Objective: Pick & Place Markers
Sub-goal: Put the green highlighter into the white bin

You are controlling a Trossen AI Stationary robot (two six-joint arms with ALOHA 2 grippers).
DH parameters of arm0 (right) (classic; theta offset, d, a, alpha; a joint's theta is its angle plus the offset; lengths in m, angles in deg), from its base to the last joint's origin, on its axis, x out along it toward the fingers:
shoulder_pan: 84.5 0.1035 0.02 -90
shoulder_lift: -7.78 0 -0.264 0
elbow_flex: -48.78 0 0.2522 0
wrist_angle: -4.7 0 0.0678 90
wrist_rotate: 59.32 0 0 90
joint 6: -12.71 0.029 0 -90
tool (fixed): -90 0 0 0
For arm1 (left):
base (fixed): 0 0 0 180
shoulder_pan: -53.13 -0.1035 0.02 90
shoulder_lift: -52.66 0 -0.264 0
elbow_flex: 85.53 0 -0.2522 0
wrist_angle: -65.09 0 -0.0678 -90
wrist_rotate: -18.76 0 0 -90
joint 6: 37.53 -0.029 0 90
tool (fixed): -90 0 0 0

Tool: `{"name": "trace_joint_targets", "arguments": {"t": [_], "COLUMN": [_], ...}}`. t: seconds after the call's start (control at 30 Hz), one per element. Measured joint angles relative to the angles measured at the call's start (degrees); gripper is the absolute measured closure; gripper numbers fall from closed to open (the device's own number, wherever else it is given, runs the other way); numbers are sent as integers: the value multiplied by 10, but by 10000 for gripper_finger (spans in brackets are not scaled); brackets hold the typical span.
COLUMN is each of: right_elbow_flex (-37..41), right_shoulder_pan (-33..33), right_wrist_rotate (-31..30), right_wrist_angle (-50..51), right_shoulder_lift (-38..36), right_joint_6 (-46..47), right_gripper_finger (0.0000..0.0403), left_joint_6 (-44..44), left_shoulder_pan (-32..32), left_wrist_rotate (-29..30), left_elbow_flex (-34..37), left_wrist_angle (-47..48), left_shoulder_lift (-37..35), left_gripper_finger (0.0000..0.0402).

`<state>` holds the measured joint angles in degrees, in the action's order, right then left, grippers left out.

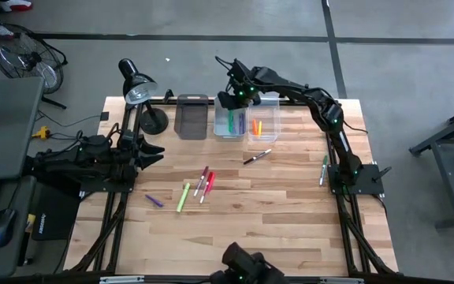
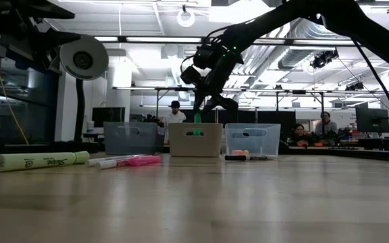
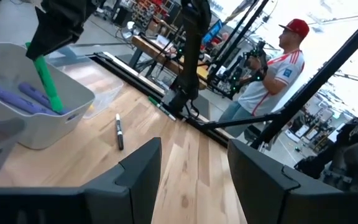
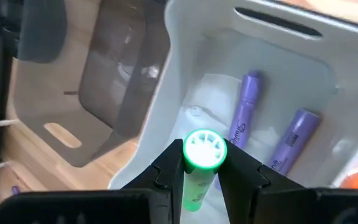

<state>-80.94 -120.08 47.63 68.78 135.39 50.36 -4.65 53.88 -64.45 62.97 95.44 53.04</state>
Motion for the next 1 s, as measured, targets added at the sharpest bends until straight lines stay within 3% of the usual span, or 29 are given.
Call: {"name": "trace_joint_targets", "arguments": {"t": [1.0], "right_elbow_flex": [6], "right_shoulder_pan": [19], "right_wrist_rotate": [-82], "right_wrist_angle": [52], "right_shoulder_lift": [0], "right_joint_6": [11], "right_gripper_finger": [330], "left_joint_6": [-2], "left_shoulder_pan": [0], "left_wrist_rotate": [13], "left_elbow_flex": [0], "left_wrist_angle": [38], "left_shoulder_lift": [0], "left_gripper_finger": [218]}}
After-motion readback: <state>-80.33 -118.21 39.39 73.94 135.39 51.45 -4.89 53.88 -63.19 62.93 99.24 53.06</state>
